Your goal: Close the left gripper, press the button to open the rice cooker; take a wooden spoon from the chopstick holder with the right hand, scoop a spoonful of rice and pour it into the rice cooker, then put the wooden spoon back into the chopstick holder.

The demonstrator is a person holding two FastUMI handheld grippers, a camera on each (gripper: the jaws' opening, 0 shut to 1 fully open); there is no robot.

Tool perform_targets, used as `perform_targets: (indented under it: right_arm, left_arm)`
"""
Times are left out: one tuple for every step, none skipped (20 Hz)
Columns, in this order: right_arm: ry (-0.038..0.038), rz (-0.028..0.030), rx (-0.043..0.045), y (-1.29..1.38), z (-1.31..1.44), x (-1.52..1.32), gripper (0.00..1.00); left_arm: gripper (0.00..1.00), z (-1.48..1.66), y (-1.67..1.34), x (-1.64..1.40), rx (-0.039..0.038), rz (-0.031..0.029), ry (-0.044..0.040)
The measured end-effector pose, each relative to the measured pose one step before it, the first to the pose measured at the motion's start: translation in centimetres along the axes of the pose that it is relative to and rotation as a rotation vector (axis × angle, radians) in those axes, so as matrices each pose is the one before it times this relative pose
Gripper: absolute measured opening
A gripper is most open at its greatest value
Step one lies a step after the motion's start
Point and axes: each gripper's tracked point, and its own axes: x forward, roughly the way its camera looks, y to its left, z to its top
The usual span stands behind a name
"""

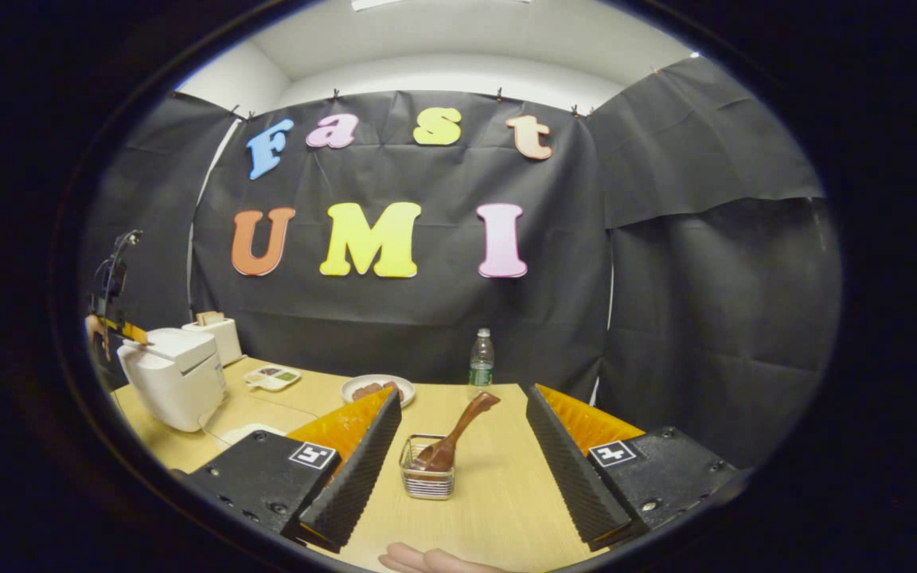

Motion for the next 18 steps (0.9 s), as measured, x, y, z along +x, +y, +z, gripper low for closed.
perform_targets:
  right_arm:
    - [0.00667, -0.00384, 0.00240, -0.169, -0.257, 0.085, 1.00]
    - [0.00810, -0.00205, -0.00020, -0.127, -0.193, 0.124, 1.00]
    - [0.00711, -0.00074, 0.00135, -0.099, -0.336, 0.021, 1.00]
    - [0.00889, -0.00147, 0.00482, -0.019, -0.253, -0.061, 0.97]
    - [0.00280, 0.00237, 0.00711, -0.055, -0.187, -0.132, 0.97]
    - [0.00264, 0.00473, 0.00552, 0.062, -0.036, -0.137, 1.00]
    - [0.00449, 0.00406, 0.00354, 0.013, -0.271, 0.031, 1.00]
    - [0.00591, 0.00292, 0.00229, -0.089, -0.193, 0.049, 0.97]
    - [0.00708, 0.00088, 0.00284, -0.041, -0.278, 0.057, 0.97]
    - [0.00578, 0.00208, 0.00527, -0.059, -0.241, 0.047, 1.00]
    - [0.00534, 0.00140, 0.00556, -0.023, -0.306, 0.071, 1.00]
    - [0.00679, 0.00022, 0.00552, -0.073, -0.197, 0.081, 1.00]
    - [0.00930, 0.00073, 0.00600, -0.047, -0.390, 0.157, 0.97]
    - [0.01051, 0.00208, 0.00631, 0.038, -0.303, 0.238, 1.00]
    - [0.00942, 0.00339, 0.00623, 0.057, -0.365, 0.159, 1.00]
    - [0.00846, 0.00273, 0.00790, -0.017, -0.304, 0.135, 1.00]
    - [0.00764, 0.00369, 0.00721, 0.020, -0.344, 0.149, 1.00]
    - [0.00794, 0.00438, 0.00465, 0.025, -0.311, 0.271, 1.00]
  left_arm:
    - [0.01, 0.744, -0.037, -0.227, 0.00292, -0.00062, -0.01903]
    - [0.01, 0.881, -0.038, -0.194, 0.01402, -0.00970, -0.02488]
    - [0.01, 0.641, -0.063, -0.116, 0.00602, -0.00880, -0.02007]
    - [0.01, 0.927, 0.021, -0.251, -0.00369, -0.00747, -0.02242]
    - [0.01, 0.468, 0.100, -0.341, -0.00552, -0.00050, -0.01379]
    - [0.01, 0.590, 0.264, -0.562, -0.00473, 0.00496, -0.01737]
    - [0.01, 0.544, 0.168, -0.802, 0.00602, 0.00483, -0.02313]
    - [0.01, -0.239, -0.664, -1.065, 0.01049, -0.03039, 0.01203]
    - [0.00, -0.032, -0.656, -1.451, 0.01111, -0.02542, -0.01690]
    - [0.00, 0.558, -0.432, -1.097, 0.00892, -0.01529, -0.02858]
    - [0.04, 0.512, -0.732, -1.334, 0.00178, -0.02185, -0.03127]
    - [0.27, 0.271, -0.731, -1.049, -0.00465, -0.01622, -0.02117]
    - [0.51, -0.125, -0.611, -1.010, -0.00044, -0.00788, -0.01019]
    - [0.72, 0.026, -0.594, -1.118, 0.00873, -0.00575, -0.01246]
    - [0.77, 0.042, -0.341, -1.105, 0.01355, 0.00632, -0.01420]
    - [0.92, 0.165, -0.289, -0.865, 0.01020, 0.01125, -0.02185]
    - [0.93, 0.198, -0.310, -1.023, 0.00925, 0.00650, -0.01942]
    - [0.94, -0.021, -0.474, -0.859, 0.00816, -0.00015, -0.01252]
